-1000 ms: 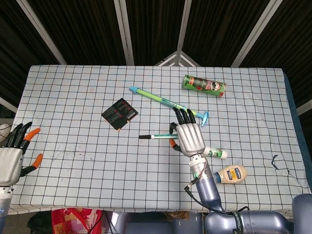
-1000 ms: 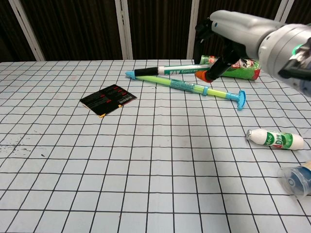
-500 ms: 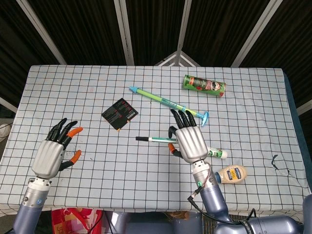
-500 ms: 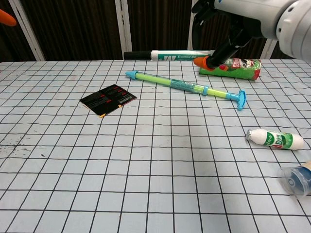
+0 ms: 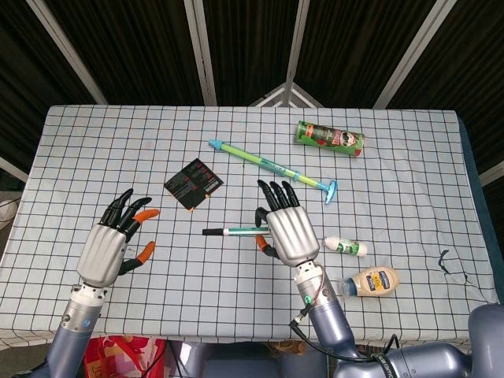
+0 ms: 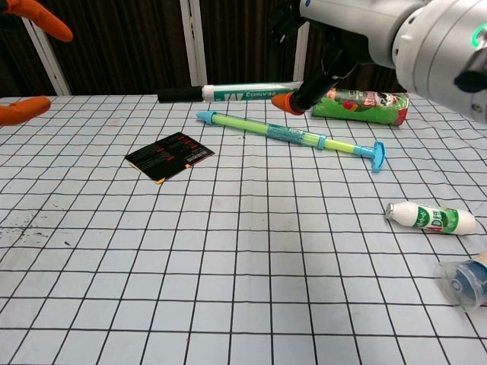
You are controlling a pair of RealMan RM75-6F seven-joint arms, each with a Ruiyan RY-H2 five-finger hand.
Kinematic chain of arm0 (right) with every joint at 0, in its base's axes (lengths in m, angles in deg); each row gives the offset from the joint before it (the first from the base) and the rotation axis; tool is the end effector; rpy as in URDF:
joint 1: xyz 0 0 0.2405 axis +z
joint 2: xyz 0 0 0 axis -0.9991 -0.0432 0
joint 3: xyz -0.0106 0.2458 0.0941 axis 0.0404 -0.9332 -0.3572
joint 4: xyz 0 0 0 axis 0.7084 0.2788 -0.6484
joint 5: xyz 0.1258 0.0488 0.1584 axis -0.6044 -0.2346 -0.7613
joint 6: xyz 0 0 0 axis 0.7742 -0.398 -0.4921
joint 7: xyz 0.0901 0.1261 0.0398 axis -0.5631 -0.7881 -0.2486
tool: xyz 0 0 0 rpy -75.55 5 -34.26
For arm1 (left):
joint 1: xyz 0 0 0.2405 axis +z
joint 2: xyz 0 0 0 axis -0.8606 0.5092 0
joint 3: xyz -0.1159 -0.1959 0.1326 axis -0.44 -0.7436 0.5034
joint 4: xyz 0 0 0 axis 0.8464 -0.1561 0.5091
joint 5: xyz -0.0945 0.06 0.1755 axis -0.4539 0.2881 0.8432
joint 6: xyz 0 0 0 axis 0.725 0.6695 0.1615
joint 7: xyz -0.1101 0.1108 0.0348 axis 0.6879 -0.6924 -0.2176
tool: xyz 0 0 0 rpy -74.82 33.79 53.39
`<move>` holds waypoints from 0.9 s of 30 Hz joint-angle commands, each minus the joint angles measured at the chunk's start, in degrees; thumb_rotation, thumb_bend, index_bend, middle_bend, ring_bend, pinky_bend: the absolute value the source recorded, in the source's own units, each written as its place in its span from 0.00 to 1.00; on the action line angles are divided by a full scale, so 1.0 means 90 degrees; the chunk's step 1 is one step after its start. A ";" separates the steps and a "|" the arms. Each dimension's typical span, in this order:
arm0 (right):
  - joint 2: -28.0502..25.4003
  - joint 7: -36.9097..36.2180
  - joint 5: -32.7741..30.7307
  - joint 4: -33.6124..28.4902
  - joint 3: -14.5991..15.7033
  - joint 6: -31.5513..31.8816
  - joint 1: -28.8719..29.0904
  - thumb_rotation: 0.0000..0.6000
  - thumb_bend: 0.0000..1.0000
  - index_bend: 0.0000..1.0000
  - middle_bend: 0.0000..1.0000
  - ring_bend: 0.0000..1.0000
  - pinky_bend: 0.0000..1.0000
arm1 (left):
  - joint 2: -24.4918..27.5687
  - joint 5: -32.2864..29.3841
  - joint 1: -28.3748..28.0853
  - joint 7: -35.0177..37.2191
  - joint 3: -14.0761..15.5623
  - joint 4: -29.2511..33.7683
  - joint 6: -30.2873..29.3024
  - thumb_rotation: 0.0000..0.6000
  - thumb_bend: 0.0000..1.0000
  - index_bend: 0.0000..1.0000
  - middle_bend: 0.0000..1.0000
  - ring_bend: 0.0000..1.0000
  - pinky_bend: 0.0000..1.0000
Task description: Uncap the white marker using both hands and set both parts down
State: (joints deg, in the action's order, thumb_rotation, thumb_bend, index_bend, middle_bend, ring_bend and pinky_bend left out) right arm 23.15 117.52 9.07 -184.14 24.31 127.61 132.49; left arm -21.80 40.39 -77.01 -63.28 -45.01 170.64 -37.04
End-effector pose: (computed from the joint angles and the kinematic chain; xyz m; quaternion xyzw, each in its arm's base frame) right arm -0.0180 -0.2970 0.0402 0.6636 -0.3842 0.4638 0.4437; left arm -0.1519 0.2477 0.0810 -0.6167 -0.3160 -0.5597 0.4545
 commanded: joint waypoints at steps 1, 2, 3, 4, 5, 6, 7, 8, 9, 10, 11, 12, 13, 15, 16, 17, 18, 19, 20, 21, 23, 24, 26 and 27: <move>0.0036 -0.0001 -0.0007 0.0004 -0.0023 0.0025 0.0048 1.00 0.46 0.70 0.07 0.07 0.04 | -0.0087 -0.0044 -0.0066 -0.0003 -0.0024 -0.0061 0.0052 1.00 0.44 0.29 0.17 0.00 0.13; 0.0046 0.0008 -0.0020 0.0001 -0.0032 0.0034 0.0067 1.00 0.46 0.70 0.07 0.07 0.04 | -0.0118 -0.0052 -0.0088 0.0001 -0.0029 -0.0082 0.0063 1.00 0.44 0.30 0.17 0.00 0.13; 0.0051 0.0013 -0.0026 -0.0002 -0.0037 0.0041 0.0079 1.00 0.46 0.70 0.07 0.07 0.04 | -0.0142 -0.0053 -0.0106 0.0005 -0.0032 -0.0099 0.0075 1.00 0.44 0.30 0.17 0.00 0.13; 0.0063 0.0018 -0.0033 -0.0003 -0.0049 0.0047 0.0101 1.00 0.46 0.70 0.07 0.07 0.04 | -0.0179 -0.0060 -0.0133 0.0008 -0.0039 -0.0126 0.0093 1.00 0.44 0.30 0.17 0.00 0.13; 0.0075 0.0021 -0.0042 -0.0002 -0.0054 0.0054 0.0118 1.00 0.46 0.70 0.07 0.07 0.04 | -0.0218 -0.0066 -0.0159 0.0015 -0.0042 -0.0151 0.0109 1.00 0.44 0.31 0.17 0.00 0.13; 0.0085 0.0024 -0.0054 -0.0004 -0.0055 0.0057 0.0136 1.00 0.46 0.70 0.07 0.07 0.04 | -0.0260 -0.0069 -0.0184 0.0022 -0.0049 -0.0184 0.0119 1.00 0.44 0.31 0.18 0.00 0.13; 0.0097 0.0020 -0.0065 -0.0005 -0.0057 0.0061 0.0150 1.00 0.46 0.70 0.07 0.07 0.04 | -0.0306 -0.0072 -0.0211 0.0029 -0.0055 -0.0222 0.0133 1.00 0.44 0.31 0.18 0.00 0.13; 0.0110 0.0012 -0.0077 0.0002 -0.0056 0.0065 0.0162 1.00 0.46 0.70 0.07 0.07 0.04 | -0.0350 -0.0076 -0.0235 0.0035 -0.0062 -0.0263 0.0141 1.00 0.44 0.31 0.18 0.00 0.13; 0.0117 0.0008 -0.0087 0.0006 -0.0056 0.0067 0.0170 1.00 0.46 0.70 0.07 0.07 0.04 | -0.0382 -0.0079 -0.0253 0.0040 -0.0067 -0.0291 0.0147 1.00 0.44 0.31 0.18 0.00 0.13; 0.0124 0.0003 -0.0101 0.0010 -0.0051 0.0066 0.0181 1.00 0.46 0.70 0.07 0.07 0.04 | -0.0433 -0.0079 -0.0278 0.0048 -0.0078 -0.0338 0.0147 1.00 0.44 0.32 0.18 0.00 0.13; 0.0131 -0.0005 -0.0108 0.0015 -0.0050 0.0067 0.0192 1.00 0.46 0.70 0.07 0.07 0.04 | -0.0487 -0.0075 -0.0307 0.0071 -0.0089 -0.0386 0.0150 1.00 0.44 0.32 0.19 0.00 0.13; 0.0138 -0.0019 -0.0110 0.0015 -0.0050 0.0071 0.0201 1.00 0.46 0.70 0.07 0.07 0.04 | -0.0540 -0.0068 -0.0336 0.0104 -0.0095 -0.0435 0.0153 1.00 0.44 0.32 0.19 0.00 0.13; 0.0143 -0.0031 -0.0111 0.0014 -0.0050 0.0075 0.0209 1.00 0.46 0.70 0.07 0.07 0.04 | -0.0596 -0.0055 -0.0364 0.0139 -0.0099 -0.0481 0.0153 1.00 0.44 0.33 0.19 0.00 0.13; 0.0148 -0.0051 -0.0108 0.0004 -0.0047 0.0083 0.0224 1.00 0.46 0.70 0.07 0.07 0.04 | -0.0715 0.0007 -0.0417 0.0202 -0.0102 -0.0586 0.0125 1.00 0.44 0.34 0.19 0.00 0.13; 0.0147 -0.0050 -0.0107 0.0002 -0.0044 0.0086 0.0231 1.00 0.46 0.70 0.07 0.07 0.04 | -0.0759 0.0032 -0.0434 0.0220 -0.0102 -0.0625 0.0110 1.00 0.44 0.35 0.20 0.00 0.13; 0.0146 -0.0047 -0.0110 -0.0002 -0.0041 0.0094 0.0239 1.00 0.46 0.70 0.07 0.07 0.04 | -0.0819 0.0059 -0.0455 0.0235 -0.0100 -0.0677 0.0093 1.00 0.44 0.35 0.20 0.00 0.13; 0.0148 -0.0047 -0.0113 -0.0008 -0.0041 0.0099 0.0248 1.00 0.46 0.70 0.07 0.07 0.04 | -0.0879 0.0078 -0.0483 0.0235 -0.0095 -0.0716 0.0096 1.00 0.44 0.36 0.20 0.00 0.13; 0.0151 -0.0050 -0.0117 -0.0011 -0.0041 0.0106 0.0256 1.00 0.46 0.70 0.07 0.07 0.04 | -0.0928 0.0089 -0.0507 0.0227 -0.0092 -0.0743 0.0102 1.00 0.44 0.36 0.21 0.00 0.13; 0.0154 -0.0056 -0.0119 -0.0014 -0.0041 0.0111 0.0264 1.00 0.46 0.70 0.07 0.07 0.04 | -0.0978 0.0110 -0.0536 0.0219 -0.0089 -0.0764 0.0109 1.00 0.44 0.37 0.21 0.00 0.13; 0.0154 -0.0060 -0.0122 -0.0017 -0.0039 0.0113 0.0268 1.00 0.46 0.70 0.07 0.07 0.04 | -0.1016 0.0124 -0.0557 0.0213 -0.0094 -0.0786 0.0107 1.00 0.44 0.37 0.22 0.00 0.13; 0.0152 -0.0077 -0.0128 -0.0028 -0.0032 0.0116 0.0278 1.00 0.46 0.70 0.07 0.07 0.04 | -0.1139 0.0185 -0.0617 0.0194 -0.0125 -0.0859 0.0069 1.00 0.44 0.39 0.23 0.00 0.13; 0.0149 -0.0085 -0.0131 -0.0034 -0.0027 0.0117 0.0282 1.00 0.46 0.70 0.07 0.07 0.04 | -0.1206 0.0220 -0.0646 0.0196 -0.0144 -0.0904 0.0038 1.00 0.44 0.39 0.23 0.00 0.13; 0.0144 -0.0104 -0.0130 -0.0041 -0.0024 0.0124 0.0286 1.00 0.46 0.70 0.07 0.07 0.04 | -0.1311 0.0268 -0.0694 0.0182 -0.0166 -0.0976 0.0004 1.00 0.44 0.39 0.23 0.00 0.13; 0.0142 -0.0118 -0.0131 -0.0044 -0.0022 0.0127 0.0288 1.00 0.46 0.70 0.07 0.07 0.04 | -0.1358 0.0264 -0.0721 0.0147 -0.0169 -0.0999 0.0023 1.00 0.44 0.40 0.23 0.00 0.13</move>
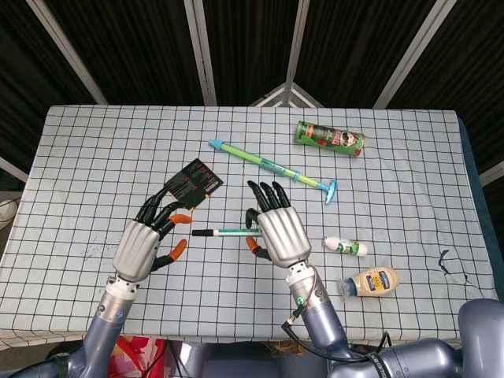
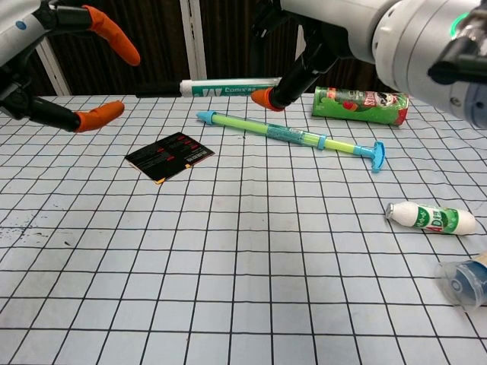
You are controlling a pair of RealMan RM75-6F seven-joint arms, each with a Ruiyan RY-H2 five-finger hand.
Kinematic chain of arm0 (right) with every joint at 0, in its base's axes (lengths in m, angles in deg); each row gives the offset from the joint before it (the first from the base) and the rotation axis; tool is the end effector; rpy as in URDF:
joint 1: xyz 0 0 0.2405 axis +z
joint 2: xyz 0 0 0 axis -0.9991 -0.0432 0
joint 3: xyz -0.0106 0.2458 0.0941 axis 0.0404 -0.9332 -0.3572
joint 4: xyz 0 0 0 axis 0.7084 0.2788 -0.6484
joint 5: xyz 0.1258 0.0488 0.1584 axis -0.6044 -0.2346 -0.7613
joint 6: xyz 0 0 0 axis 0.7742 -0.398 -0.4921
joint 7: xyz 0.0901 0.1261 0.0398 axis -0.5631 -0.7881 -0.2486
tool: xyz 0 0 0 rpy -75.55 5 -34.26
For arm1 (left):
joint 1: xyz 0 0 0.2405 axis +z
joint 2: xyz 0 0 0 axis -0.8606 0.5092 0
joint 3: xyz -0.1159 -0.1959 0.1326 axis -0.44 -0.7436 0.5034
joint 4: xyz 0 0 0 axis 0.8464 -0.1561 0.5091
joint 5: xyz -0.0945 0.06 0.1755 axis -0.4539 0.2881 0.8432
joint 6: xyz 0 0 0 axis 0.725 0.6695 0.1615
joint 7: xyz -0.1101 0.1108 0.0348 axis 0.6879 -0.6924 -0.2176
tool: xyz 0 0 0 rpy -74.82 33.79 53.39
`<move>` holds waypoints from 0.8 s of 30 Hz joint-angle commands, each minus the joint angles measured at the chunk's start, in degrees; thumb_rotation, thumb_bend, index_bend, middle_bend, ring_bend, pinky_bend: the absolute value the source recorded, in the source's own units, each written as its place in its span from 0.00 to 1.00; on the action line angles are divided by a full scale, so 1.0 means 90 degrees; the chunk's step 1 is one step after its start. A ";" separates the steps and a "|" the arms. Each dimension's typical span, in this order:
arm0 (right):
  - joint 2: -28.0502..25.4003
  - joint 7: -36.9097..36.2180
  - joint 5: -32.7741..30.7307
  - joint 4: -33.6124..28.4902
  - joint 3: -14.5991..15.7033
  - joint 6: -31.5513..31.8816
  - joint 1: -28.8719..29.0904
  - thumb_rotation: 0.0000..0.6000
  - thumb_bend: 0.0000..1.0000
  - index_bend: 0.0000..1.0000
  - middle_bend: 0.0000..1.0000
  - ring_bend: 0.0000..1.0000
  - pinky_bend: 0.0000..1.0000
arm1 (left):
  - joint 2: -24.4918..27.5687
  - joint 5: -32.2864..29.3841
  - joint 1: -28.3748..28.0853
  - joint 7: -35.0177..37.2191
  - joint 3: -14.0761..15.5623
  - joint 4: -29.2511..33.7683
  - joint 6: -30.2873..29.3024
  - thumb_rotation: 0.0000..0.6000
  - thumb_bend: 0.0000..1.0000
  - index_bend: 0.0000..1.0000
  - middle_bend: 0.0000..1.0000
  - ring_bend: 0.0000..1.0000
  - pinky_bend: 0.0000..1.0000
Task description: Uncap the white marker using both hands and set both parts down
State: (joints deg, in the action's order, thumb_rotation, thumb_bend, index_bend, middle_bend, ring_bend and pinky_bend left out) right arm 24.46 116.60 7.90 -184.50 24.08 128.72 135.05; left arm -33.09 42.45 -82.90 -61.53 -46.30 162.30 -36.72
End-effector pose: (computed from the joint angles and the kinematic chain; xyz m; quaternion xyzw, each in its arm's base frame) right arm -0.0043 -0.2949 0.0365 0.6626 -0.3914 0.4752 0.4265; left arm -0.1152 0.2630 0.0361 -0.6135 -0.2996 -0.6079 0.4054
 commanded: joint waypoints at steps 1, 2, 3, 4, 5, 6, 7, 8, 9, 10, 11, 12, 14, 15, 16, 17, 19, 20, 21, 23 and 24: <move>-0.0009 -0.0028 -0.0007 -0.0010 0.0005 0.0004 0.0005 1.00 0.46 0.70 0.07 0.07 0.04 | -0.0137 0.0019 -0.0089 -0.0083 -0.0030 -0.0080 0.0010 1.00 0.44 0.40 0.23 0.00 0.13; -0.0016 -0.0039 -0.0009 -0.0018 0.0007 0.0003 0.0007 1.00 0.46 0.70 0.07 0.07 0.04 | -0.0173 0.0013 -0.0119 -0.0117 -0.0039 -0.0090 0.0032 1.00 0.44 0.41 0.24 0.00 0.13; -0.0022 -0.0049 -0.0008 -0.0023 0.0010 0.0006 0.0008 1.00 0.46 0.70 0.07 0.07 0.04 | -0.0208 0.0010 -0.0143 -0.0156 -0.0048 -0.0105 0.0043 1.00 0.44 0.41 0.24 0.00 0.13; -0.0030 -0.0056 -0.0006 -0.0027 0.0019 0.0009 0.0008 1.00 0.46 0.70 0.07 0.07 0.04 | -0.0238 0.0004 -0.0161 -0.0196 -0.0053 -0.0118 0.0049 1.00 0.44 0.41 0.24 0.00 0.13; -0.0035 -0.0061 -0.0005 -0.0030 0.0024 0.0012 0.0007 1.00 0.46 0.70 0.07 0.07 0.04 | -0.0256 0.0003 -0.0171 -0.0215 -0.0054 -0.0123 0.0050 1.00 0.44 0.42 0.24 0.00 0.13; -0.0043 -0.0072 -0.0008 -0.0032 0.0029 0.0014 0.0005 1.00 0.46 0.70 0.07 0.07 0.04 | -0.0282 0.0006 -0.0187 -0.0238 -0.0059 -0.0137 0.0046 1.00 0.44 0.42 0.24 0.00 0.13; -0.0051 -0.0081 -0.0013 -0.0034 0.0034 0.0014 0.0005 1.00 0.46 0.70 0.07 0.07 0.04 | -0.0307 0.0001 -0.0198 -0.0262 -0.0064 -0.0154 0.0042 1.00 0.44 0.42 0.24 0.00 0.13; -0.0058 -0.0090 -0.0018 -0.0035 0.0040 0.0016 0.0004 1.00 0.46 0.70 0.07 0.07 0.04 | -0.0327 -0.0012 -0.0209 -0.0288 -0.0063 -0.0168 0.0049 1.00 0.44 0.42 0.24 0.00 0.13; -0.0063 -0.0104 -0.0021 -0.0036 0.0046 0.0016 0.0002 1.00 0.46 0.70 0.07 0.07 0.04 | -0.0344 -0.0025 -0.0222 -0.0298 -0.0062 -0.0174 0.0058 1.00 0.44 0.42 0.24 0.00 0.13; -0.0066 -0.0118 -0.0022 -0.0035 0.0051 0.0016 0.0002 1.00 0.46 0.70 0.07 0.07 0.04 | -0.0361 -0.0034 -0.0233 -0.0302 -0.0061 -0.0182 0.0062 1.00 0.44 0.43 0.25 0.00 0.13; -0.0070 -0.0125 -0.0022 -0.0034 0.0053 0.0016 0.0002 1.00 0.46 0.70 0.07 0.07 0.03 | -0.0370 -0.0041 -0.0239 -0.0310 -0.0062 -0.0190 0.0064 1.00 0.44 0.43 0.25 0.00 0.13; -0.0075 -0.0132 -0.0023 -0.0035 0.0058 0.0016 0.0004 1.00 0.46 0.70 0.07 0.07 0.03 | -0.0382 -0.0052 -0.0252 -0.0327 -0.0062 -0.0203 0.0074 1.00 0.44 0.43 0.25 0.00 0.13; -0.0080 -0.0144 -0.0029 -0.0033 0.0065 0.0017 0.0008 1.00 0.46 0.70 0.07 0.07 0.04 | -0.0408 -0.0066 -0.0277 -0.0332 -0.0063 -0.0222 0.0083 1.00 0.44 0.43 0.25 0.00 0.13; -0.0083 -0.0147 -0.0032 -0.0034 0.0068 0.0020 0.0010 1.00 0.46 0.70 0.07 0.07 0.04 | -0.0421 -0.0067 -0.0286 -0.0335 -0.0061 -0.0236 0.0081 1.00 0.44 0.43 0.25 0.00 0.13; -0.0084 -0.0150 -0.0032 -0.0034 0.0069 0.0024 0.0013 1.00 0.46 0.70 0.07 0.07 0.04 | -0.0432 -0.0065 -0.0294 -0.0337 -0.0056 -0.0247 0.0078 1.00 0.44 0.43 0.25 0.00 0.13; -0.0084 -0.0150 -0.0033 -0.0032 0.0070 0.0027 0.0017 1.00 0.46 0.70 0.07 0.07 0.04 | -0.0437 -0.0063 -0.0299 -0.0338 -0.0052 -0.0254 0.0076 1.00 0.44 0.43 0.25 0.00 0.13; -0.0087 -0.0157 -0.0033 -0.0029 0.0065 0.0034 0.0023 1.00 0.46 0.70 0.07 0.07 0.04 | -0.0447 -0.0052 -0.0307 -0.0344 -0.0044 -0.0274 0.0059 1.00 0.44 0.43 0.25 0.00 0.13; -0.0087 -0.0161 -0.0037 -0.0030 0.0067 0.0035 0.0024 1.00 0.46 0.70 0.07 0.07 0.04 | -0.0450 -0.0048 -0.0308 -0.0345 -0.0040 -0.0278 0.0049 1.00 0.44 0.43 0.25 0.00 0.13; -0.0087 -0.0163 -0.0043 -0.0031 0.0068 0.0033 0.0027 1.00 0.46 0.70 0.07 0.07 0.04 | -0.0451 -0.0044 -0.0309 -0.0346 -0.0039 -0.0282 0.0038 1.00 0.44 0.43 0.25 0.00 0.13; -0.0084 -0.0167 -0.0047 -0.0028 0.0070 0.0029 0.0040 1.00 0.46 0.70 0.07 0.07 0.04 | -0.0452 -0.0047 -0.0317 -0.0348 -0.0044 -0.0283 0.0020 1.00 0.44 0.44 0.26 0.00 0.13; -0.0081 -0.0169 -0.0043 -0.0027 0.0073 0.0024 0.0048 1.00 0.46 0.70 0.07 0.07 0.04 | -0.0454 -0.0050 -0.0326 -0.0334 -0.0051 -0.0277 0.0015 1.00 0.44 0.45 0.26 0.00 0.13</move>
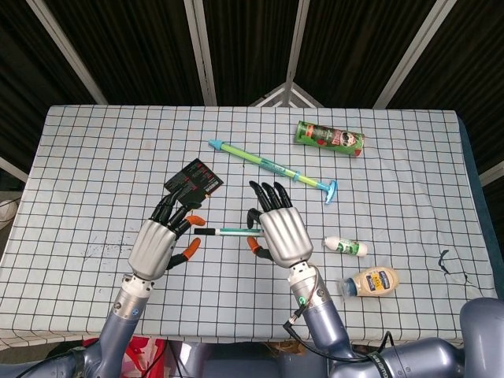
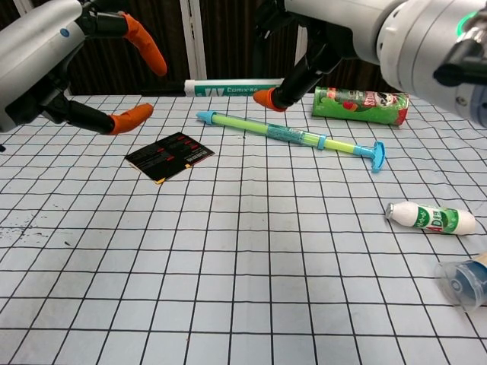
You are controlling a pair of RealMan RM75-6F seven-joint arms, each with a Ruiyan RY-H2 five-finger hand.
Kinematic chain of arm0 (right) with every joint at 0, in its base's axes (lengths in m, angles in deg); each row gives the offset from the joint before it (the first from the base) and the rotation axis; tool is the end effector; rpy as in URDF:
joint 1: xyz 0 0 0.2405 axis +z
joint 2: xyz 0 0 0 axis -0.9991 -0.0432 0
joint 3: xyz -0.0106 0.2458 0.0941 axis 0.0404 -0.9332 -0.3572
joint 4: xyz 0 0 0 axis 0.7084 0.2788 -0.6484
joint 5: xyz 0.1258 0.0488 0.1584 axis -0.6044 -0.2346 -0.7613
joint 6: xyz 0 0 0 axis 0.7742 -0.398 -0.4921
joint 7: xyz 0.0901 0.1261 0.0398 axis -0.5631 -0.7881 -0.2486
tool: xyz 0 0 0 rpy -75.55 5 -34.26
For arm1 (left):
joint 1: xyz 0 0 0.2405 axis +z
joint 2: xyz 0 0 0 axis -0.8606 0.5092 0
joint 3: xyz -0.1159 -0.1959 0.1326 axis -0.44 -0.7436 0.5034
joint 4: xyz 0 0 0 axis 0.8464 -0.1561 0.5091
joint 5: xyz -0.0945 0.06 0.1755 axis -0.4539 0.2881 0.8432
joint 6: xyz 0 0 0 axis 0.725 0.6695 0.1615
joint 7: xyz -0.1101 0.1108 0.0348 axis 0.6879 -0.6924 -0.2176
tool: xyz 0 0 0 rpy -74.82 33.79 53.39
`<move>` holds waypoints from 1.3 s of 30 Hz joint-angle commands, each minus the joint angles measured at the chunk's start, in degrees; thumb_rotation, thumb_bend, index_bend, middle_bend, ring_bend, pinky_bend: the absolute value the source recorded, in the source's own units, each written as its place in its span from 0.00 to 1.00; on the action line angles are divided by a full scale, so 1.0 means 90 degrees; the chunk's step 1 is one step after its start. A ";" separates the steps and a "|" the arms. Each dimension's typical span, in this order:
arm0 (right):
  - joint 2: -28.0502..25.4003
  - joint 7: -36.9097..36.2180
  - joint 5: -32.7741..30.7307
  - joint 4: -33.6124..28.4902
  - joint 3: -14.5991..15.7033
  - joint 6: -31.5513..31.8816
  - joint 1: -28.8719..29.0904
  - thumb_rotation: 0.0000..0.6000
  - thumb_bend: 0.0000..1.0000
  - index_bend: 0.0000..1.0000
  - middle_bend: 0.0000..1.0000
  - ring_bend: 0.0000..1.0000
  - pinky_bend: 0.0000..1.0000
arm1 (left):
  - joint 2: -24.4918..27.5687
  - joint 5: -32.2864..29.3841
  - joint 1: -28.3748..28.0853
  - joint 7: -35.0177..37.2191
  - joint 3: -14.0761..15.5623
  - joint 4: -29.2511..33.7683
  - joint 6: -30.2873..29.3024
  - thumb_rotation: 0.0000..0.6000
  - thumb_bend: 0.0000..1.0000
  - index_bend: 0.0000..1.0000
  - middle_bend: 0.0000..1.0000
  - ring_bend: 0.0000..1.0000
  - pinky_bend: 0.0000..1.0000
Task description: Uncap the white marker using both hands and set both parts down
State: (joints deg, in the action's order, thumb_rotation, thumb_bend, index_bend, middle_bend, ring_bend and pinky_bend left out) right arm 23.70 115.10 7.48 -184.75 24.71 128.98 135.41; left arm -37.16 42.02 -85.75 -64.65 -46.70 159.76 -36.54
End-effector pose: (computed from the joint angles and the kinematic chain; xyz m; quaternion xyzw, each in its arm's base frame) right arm -0.0063 -0.2950 0.0373 0.6614 -0.3972 0.4753 0.4228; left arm -0.0976 0.2682 0.0194 -0.6204 -0.2807 -0.6105 0.4045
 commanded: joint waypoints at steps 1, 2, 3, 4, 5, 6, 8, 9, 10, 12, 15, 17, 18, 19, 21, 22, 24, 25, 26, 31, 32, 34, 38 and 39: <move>0.0007 -0.0010 0.0008 -0.0001 0.0010 -0.0008 0.0012 1.00 0.46 0.70 0.07 0.07 0.04 | -0.0008 -0.0004 -0.0018 0.0023 -0.0012 0.0005 -0.0013 1.00 0.44 0.45 0.27 0.00 0.13; 0.0009 -0.0015 0.0016 -0.0008 0.0015 -0.0012 0.0018 1.00 0.46 0.70 0.07 0.07 0.04 | -0.0020 0.0002 -0.0028 0.0029 -0.0017 -0.0002 -0.0023 1.00 0.44 0.46 0.27 0.01 0.13; 0.0009 -0.0012 0.0021 -0.0012 0.0021 -0.0014 0.0025 1.00 0.46 0.70 0.07 0.07 0.04 | -0.0036 0.0007 -0.0040 0.0023 -0.0020 -0.0019 -0.0026 1.00 0.44 0.47 0.28 0.01 0.13; 0.0009 -0.0007 0.0031 -0.0016 0.0026 -0.0011 0.0029 1.00 0.46 0.70 0.07 0.07 0.04 | -0.0047 0.0009 -0.0049 0.0018 -0.0021 -0.0030 -0.0026 1.00 0.44 0.48 0.28 0.01 0.13; 0.0008 -0.0004 0.0040 -0.0026 0.0030 -0.0008 0.0034 1.00 0.46 0.70 0.07 0.07 0.04 | -0.0063 0.0008 -0.0061 0.0013 -0.0020 -0.0044 -0.0023 1.00 0.44 0.49 0.29 0.01 0.13; 0.0010 -0.0006 0.0047 -0.0035 0.0032 -0.0003 0.0038 1.00 0.46 0.70 0.07 0.07 0.04 | -0.0080 0.0003 -0.0075 0.0008 -0.0020 -0.0056 -0.0013 1.00 0.44 0.50 0.30 0.01 0.13; 0.0010 -0.0009 0.0050 -0.0045 0.0028 0.0007 0.0044 1.00 0.46 0.70 0.07 0.07 0.04 | -0.0115 -0.0008 -0.0098 -0.0006 -0.0024 -0.0091 -0.0006 1.00 0.44 0.51 0.31 0.01 0.13; 0.0005 -0.0011 0.0048 -0.0050 0.0029 0.0011 0.0044 1.00 0.46 0.70 0.07 0.07 0.04 | -0.0134 -0.0015 -0.0109 -0.0021 -0.0028 -0.0112 -0.0004 1.00 0.44 0.51 0.31 0.01 0.13; 0.0002 -0.0015 0.0047 -0.0053 0.0030 0.0014 0.0043 1.00 0.46 0.70 0.07 0.07 0.04 | -0.0146 -0.0022 -0.0115 -0.0032 -0.0030 -0.0125 -0.0001 1.00 0.44 0.51 0.31 0.01 0.13; -0.0010 -0.0032 0.0044 -0.0060 0.0038 0.0023 0.0034 1.00 0.46 0.70 0.07 0.07 0.04 | -0.0178 -0.0036 -0.0131 -0.0054 -0.0036 -0.0158 -0.0003 1.00 0.44 0.51 0.31 0.01 0.13; -0.0034 -0.0084 0.0046 -0.0058 0.0055 0.0023 0.0013 1.00 0.46 0.70 0.07 0.07 0.04 | -0.0205 -0.0052 -0.0148 -0.0052 -0.0039 -0.0185 -0.0014 1.00 0.44 0.51 0.31 0.01 0.13; -0.0050 -0.0121 0.0062 -0.0055 0.0068 0.0017 0.0000 1.00 0.46 0.70 0.07 0.07 0.04 | -0.0209 -0.0045 -0.0157 -0.0033 -0.0038 -0.0193 -0.0028 1.00 0.44 0.51 0.31 0.01 0.13; -0.0060 -0.0139 0.0071 -0.0054 0.0079 0.0015 -0.0009 1.00 0.46 0.70 0.07 0.07 0.04 | -0.0212 -0.0032 -0.0160 -0.0025 -0.0035 -0.0198 -0.0045 1.00 0.44 0.51 0.32 0.01 0.13; -0.0069 -0.0152 0.0081 -0.0054 0.0087 0.0014 -0.0016 1.00 0.46 0.70 0.07 0.07 0.04 | -0.0216 -0.0018 -0.0163 -0.0024 -0.0035 -0.0207 -0.0065 1.00 0.44 0.51 0.32 0.01 0.13; -0.0080 -0.0172 0.0086 -0.0052 0.0092 0.0014 -0.0023 1.00 0.46 0.70 0.07 0.07 0.04 | -0.0218 -0.0008 -0.0166 -0.0029 -0.0030 -0.0210 -0.0083 1.00 0.44 0.51 0.31 0.01 0.13; -0.0084 -0.0183 0.0086 -0.0050 0.0091 0.0011 -0.0025 1.00 0.46 0.70 0.07 0.07 0.04 | -0.0219 -0.0004 -0.0167 -0.0023 -0.0024 -0.0208 -0.0093 1.00 0.44 0.51 0.31 0.01 0.13; -0.0090 -0.0191 0.0076 -0.0042 0.0087 0.0005 -0.0022 1.00 0.46 0.70 0.07 0.07 0.04 | -0.0225 0.0021 -0.0169 0.0000 -0.0012 -0.0218 -0.0123 1.00 0.44 0.51 0.31 0.01 0.13; -0.0092 -0.0194 0.0065 -0.0043 0.0083 0.0001 -0.0019 1.00 0.46 0.70 0.07 0.07 0.04 | -0.0223 0.0034 -0.0171 0.0009 -0.0001 -0.0227 -0.0131 1.00 0.44 0.51 0.31 0.01 0.13; -0.0093 -0.0195 0.0056 -0.0041 0.0081 -0.0001 -0.0017 1.00 0.46 0.70 0.07 0.07 0.04 | -0.0220 0.0050 -0.0171 0.0022 0.0012 -0.0232 -0.0143 1.00 0.44 0.51 0.31 0.01 0.13; -0.0083 -0.0206 0.0038 -0.0030 0.0082 -0.0002 -0.0008 1.00 0.46 0.70 0.07 0.07 0.04 | -0.0220 0.0087 -0.0179 0.0105 0.0036 -0.0275 -0.0187 1.00 0.44 0.51 0.31 0.01 0.13; -0.0080 -0.0207 0.0040 -0.0026 0.0084 -0.0001 -0.0006 1.00 0.46 0.70 0.07 0.07 0.04 | -0.0226 0.0089 -0.0187 0.0129 0.0033 -0.0288 -0.0192 1.00 0.44 0.51 0.31 0.01 0.13; -0.0078 -0.0212 0.0039 -0.0022 0.0088 0.0000 -0.0005 1.00 0.46 0.70 0.07 0.07 0.04 | -0.0242 0.0116 -0.0200 0.0163 0.0033 -0.0311 -0.0213 1.00 0.45 0.51 0.31 0.01 0.13; -0.0080 -0.0207 0.0023 -0.0025 0.0090 0.0021 -0.0009 1.00 0.46 0.70 0.07 0.07 0.04 | -0.0281 0.0179 -0.0198 0.0200 0.0044 -0.0374 -0.0302 1.00 0.45 0.50 0.31 0.01 0.13; -0.0080 -0.0208 0.0022 -0.0027 0.0090 0.0026 -0.0010 1.00 0.46 0.70 0.07 0.07 0.04 | -0.0279 0.0169 -0.0195 0.0194 0.0052 -0.0370 -0.0297 1.00 0.45 0.50 0.31 0.01 0.13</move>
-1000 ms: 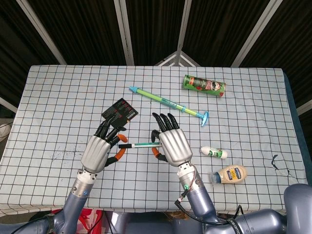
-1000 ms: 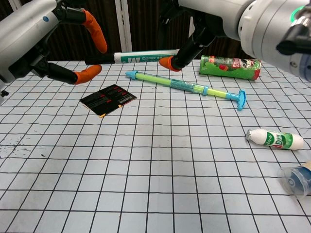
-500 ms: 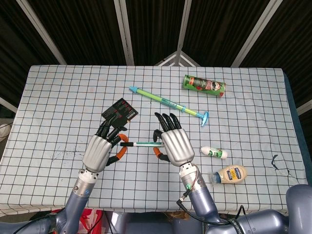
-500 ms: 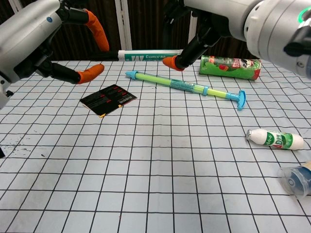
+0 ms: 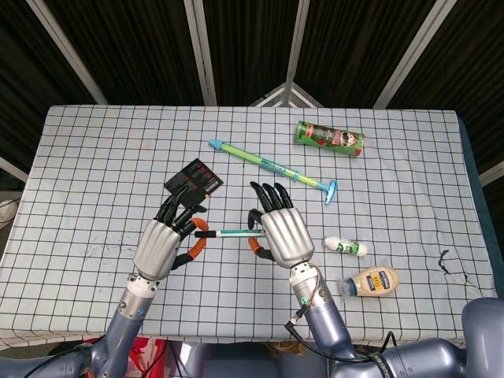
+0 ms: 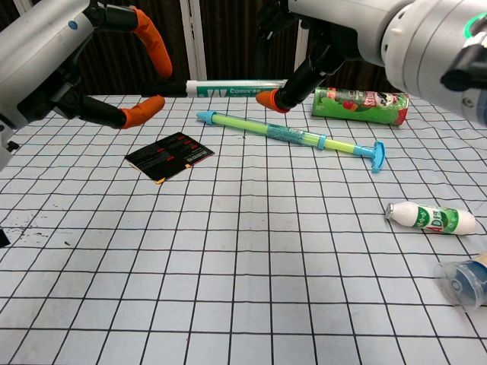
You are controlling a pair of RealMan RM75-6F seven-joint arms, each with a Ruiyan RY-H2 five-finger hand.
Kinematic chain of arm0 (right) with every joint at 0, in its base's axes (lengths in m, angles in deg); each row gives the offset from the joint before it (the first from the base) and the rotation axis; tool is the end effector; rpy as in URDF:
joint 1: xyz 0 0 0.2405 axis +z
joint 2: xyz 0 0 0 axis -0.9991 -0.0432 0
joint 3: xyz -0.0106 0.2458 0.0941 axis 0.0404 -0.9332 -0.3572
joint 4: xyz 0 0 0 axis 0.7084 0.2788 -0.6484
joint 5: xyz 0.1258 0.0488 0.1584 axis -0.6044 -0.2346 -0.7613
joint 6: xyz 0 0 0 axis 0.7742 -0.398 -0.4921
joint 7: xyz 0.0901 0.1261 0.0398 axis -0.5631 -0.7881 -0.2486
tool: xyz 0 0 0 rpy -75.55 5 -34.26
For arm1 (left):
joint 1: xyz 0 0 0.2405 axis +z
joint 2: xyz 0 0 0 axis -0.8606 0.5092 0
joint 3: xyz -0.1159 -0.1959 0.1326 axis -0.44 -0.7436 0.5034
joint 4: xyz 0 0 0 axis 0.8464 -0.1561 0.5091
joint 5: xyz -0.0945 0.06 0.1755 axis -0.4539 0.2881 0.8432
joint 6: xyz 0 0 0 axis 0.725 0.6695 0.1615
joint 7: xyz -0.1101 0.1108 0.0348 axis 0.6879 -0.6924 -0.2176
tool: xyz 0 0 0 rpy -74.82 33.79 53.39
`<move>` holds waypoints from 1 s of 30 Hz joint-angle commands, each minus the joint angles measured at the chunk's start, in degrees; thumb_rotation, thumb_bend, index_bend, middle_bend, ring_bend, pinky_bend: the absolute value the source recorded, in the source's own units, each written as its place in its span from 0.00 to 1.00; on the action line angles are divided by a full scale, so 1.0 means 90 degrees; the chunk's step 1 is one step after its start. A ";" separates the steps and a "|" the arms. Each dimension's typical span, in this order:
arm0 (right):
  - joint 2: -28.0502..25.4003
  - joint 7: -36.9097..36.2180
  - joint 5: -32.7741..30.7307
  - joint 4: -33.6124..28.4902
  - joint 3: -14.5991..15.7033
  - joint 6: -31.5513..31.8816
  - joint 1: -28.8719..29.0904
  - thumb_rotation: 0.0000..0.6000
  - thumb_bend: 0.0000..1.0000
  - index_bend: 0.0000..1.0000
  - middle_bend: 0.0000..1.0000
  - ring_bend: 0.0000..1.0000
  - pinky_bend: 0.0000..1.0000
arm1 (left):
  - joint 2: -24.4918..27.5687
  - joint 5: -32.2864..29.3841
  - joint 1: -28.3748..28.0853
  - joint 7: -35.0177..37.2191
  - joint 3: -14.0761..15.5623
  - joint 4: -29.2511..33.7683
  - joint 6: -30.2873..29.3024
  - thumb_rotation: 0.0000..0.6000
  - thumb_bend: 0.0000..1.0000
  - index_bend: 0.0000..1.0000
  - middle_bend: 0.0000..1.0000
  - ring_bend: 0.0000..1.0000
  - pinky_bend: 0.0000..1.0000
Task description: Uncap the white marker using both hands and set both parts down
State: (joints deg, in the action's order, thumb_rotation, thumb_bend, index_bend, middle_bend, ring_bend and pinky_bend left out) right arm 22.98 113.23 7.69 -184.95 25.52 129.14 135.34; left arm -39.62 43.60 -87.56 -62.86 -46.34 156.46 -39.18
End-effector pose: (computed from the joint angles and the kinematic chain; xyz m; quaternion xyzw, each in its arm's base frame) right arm -0.0096 -0.2944 0.0383 0.6585 -0.4038 0.4778 0.4183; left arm -0.0898 0.2693 0.0139 -0.6106 -0.2655 -0.6334 0.3943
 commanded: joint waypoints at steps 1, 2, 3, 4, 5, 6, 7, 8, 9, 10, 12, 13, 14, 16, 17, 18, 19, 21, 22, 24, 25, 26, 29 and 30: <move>-0.0001 -0.0004 0.0000 -0.0005 -0.0003 0.0010 -0.0002 1.00 0.46 0.70 0.07 0.07 0.04 | -0.0001 -0.0019 0.0009 -0.0018 0.0019 0.0009 0.0006 1.00 0.45 0.50 0.31 0.01 0.13; -0.0002 -0.0006 -0.0001 -0.0007 0.0000 0.0011 -0.0002 1.00 0.46 0.70 0.07 0.07 0.04 | 0.0002 -0.0027 0.0010 -0.0038 0.0017 0.0016 0.0005 1.00 0.45 0.50 0.31 0.01 0.13; -0.0004 -0.0007 -0.0001 -0.0013 0.0005 0.0013 -0.0004 1.00 0.46 0.70 0.07 0.07 0.04 | 0.0004 -0.0031 0.0013 -0.0053 0.0017 0.0019 0.0000 1.00 0.45 0.50 0.31 0.01 0.13; -0.0006 -0.0006 0.0001 -0.0019 0.0010 0.0016 -0.0006 1.00 0.46 0.70 0.07 0.07 0.04 | 0.0004 -0.0037 0.0015 -0.0049 0.0022 0.0021 -0.0002 1.00 0.45 0.50 0.31 0.01 0.13; -0.0006 -0.0009 0.0000 -0.0022 0.0013 0.0018 -0.0008 1.00 0.46 0.70 0.07 0.07 0.04 | 0.0009 -0.0049 0.0020 -0.0042 0.0029 0.0023 0.0001 1.00 0.45 0.50 0.31 0.01 0.13; -0.0006 -0.0014 0.0000 -0.0021 0.0013 0.0020 -0.0009 1.00 0.46 0.70 0.07 0.07 0.03 | 0.0012 -0.0057 0.0021 -0.0044 0.0034 0.0026 0.0008 1.00 0.45 0.50 0.31 0.01 0.13; -0.0007 -0.0020 -0.0001 -0.0019 0.0015 0.0020 -0.0011 1.00 0.46 0.70 0.07 0.07 0.03 | 0.0015 -0.0067 0.0019 -0.0052 0.0036 0.0032 0.0018 1.00 0.45 0.50 0.31 0.01 0.13; -0.0010 -0.0022 -0.0003 -0.0020 0.0017 0.0019 -0.0012 1.00 0.46 0.70 0.07 0.07 0.03 | 0.0017 -0.0071 0.0015 -0.0058 0.0036 0.0035 0.0024 1.00 0.45 0.50 0.31 0.01 0.13; -0.0013 -0.0025 -0.0003 -0.0020 0.0020 0.0018 -0.0014 1.00 0.46 0.70 0.07 0.07 0.03 | 0.0016 -0.0075 0.0010 -0.0064 0.0036 0.0035 0.0031 1.00 0.45 0.50 0.31 0.01 0.13; -0.0017 -0.0028 -0.0004 -0.0018 0.0019 0.0017 -0.0014 1.00 0.46 0.70 0.07 0.07 0.03 | 0.0015 -0.0081 0.0004 -0.0068 0.0033 0.0036 0.0039 1.00 0.45 0.50 0.31 0.01 0.13; -0.0022 -0.0028 -0.0002 -0.0019 0.0020 0.0024 -0.0016 1.00 0.46 0.70 0.07 0.07 0.04 | 0.0003 -0.0083 -0.0014 -0.0045 0.0025 0.0032 0.0048 1.00 0.45 0.51 0.32 0.01 0.13; -0.0026 -0.0028 -0.0002 -0.0023 0.0020 0.0027 -0.0017 1.00 0.46 0.70 0.07 0.07 0.04 | -0.0006 -0.0076 -0.0023 -0.0032 0.0027 0.0026 0.0051 1.00 0.45 0.51 0.32 0.01 0.13; -0.0029 -0.0033 0.0001 -0.0025 0.0020 0.0028 -0.0019 1.00 0.46 0.70 0.07 0.07 0.04 | -0.0012 -0.0075 -0.0030 -0.0029 0.0030 0.0013 0.0056 1.00 0.45 0.51 0.33 0.01 0.13; -0.0032 -0.0046 0.0006 -0.0028 0.0024 0.0030 -0.0025 1.00 0.46 0.70 0.07 0.07 0.04 | -0.0024 -0.0062 -0.0043 -0.0017 0.0037 -0.0012 0.0061 1.00 0.46 0.52 0.33 0.01 0.13; -0.0037 -0.0052 0.0005 -0.0029 0.0026 0.0026 -0.0027 1.00 0.46 0.70 0.07 0.07 0.04 | -0.0033 -0.0055 -0.0048 -0.0012 0.0042 -0.0025 0.0060 1.00 0.46 0.53 0.33 0.01 0.13; -0.0041 -0.0058 0.0001 -0.0024 0.0028 0.0024 -0.0030 1.00 0.46 0.70 0.07 0.07 0.04 | -0.0040 -0.0056 -0.0050 -0.0013 0.0044 -0.0035 0.0059 1.00 0.46 0.53 0.33 0.01 0.13; -0.0044 -0.0067 0.0002 -0.0020 0.0027 0.0021 -0.0032 1.00 0.46 0.70 0.07 0.07 0.04 | -0.0045 -0.0052 -0.0055 -0.0008 0.0045 -0.0038 0.0058 1.00 0.46 0.54 0.34 0.01 0.13; -0.0048 -0.0084 0.0004 -0.0018 0.0030 0.0014 -0.0036 1.00 0.46 0.70 0.07 0.07 0.04 | -0.0049 -0.0049 -0.0052 0.0005 0.0046 -0.0050 0.0040 1.00 0.46 0.54 0.34 0.01 0.13; -0.0052 -0.0094 0.0002 -0.0018 0.0035 0.0008 -0.0039 1.00 0.46 0.70 0.07 0.07 0.04 | -0.0054 -0.0052 -0.0045 -0.0005 0.0045 -0.0061 0.0023 1.00 0.46 0.54 0.34 0.01 0.13; -0.0059 -0.0110 0.0013 -0.0012 0.0042 0.0001 -0.0045 1.00 0.46 0.70 0.07 0.07 0.04 | -0.0059 -0.0073 -0.0031 -0.0023 0.0044 -0.0070 0.0006 1.00 0.46 0.54 0.34 0.01 0.13; -0.0060 -0.0119 0.0020 -0.0007 0.0048 0.0002 -0.0050 1.00 0.46 0.70 0.07 0.07 0.04 | -0.0061 -0.0082 -0.0030 -0.0023 0.0036 -0.0067 -0.0001 1.00 0.46 0.54 0.34 0.01 0.13; -0.0063 -0.0127 0.0018 -0.0004 0.0051 0.0002 -0.0055 1.00 0.46 0.70 0.07 0.07 0.04 | -0.0065 -0.0089 -0.0030 -0.0021 0.0025 -0.0072 -0.0011 1.00 0.46 0.54 0.33 0.01 0.13; -0.0072 -0.0138 0.0019 -0.0003 0.0055 0.0008 -0.0066 1.00 0.46 0.70 0.07 0.07 0.04 | -0.0068 -0.0103 -0.0038 0.0033 0.0000 -0.0093 -0.0027 1.00 0.46 0.50 0.31 0.01 0.13; -0.0077 -0.0139 0.0019 -0.0005 0.0057 0.0010 -0.0069 1.00 0.46 0.70 0.07 0.07 0.04 | -0.0069 -0.0101 -0.0041 0.0061 -0.0005 -0.0104 -0.0035 1.00 0.46 0.49 0.31 0.01 0.13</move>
State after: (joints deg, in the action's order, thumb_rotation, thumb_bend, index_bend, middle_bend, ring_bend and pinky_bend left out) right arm 22.29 111.98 7.86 -184.99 26.04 129.22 134.72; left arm -40.24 42.70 -87.90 -62.50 -46.33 155.62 -39.42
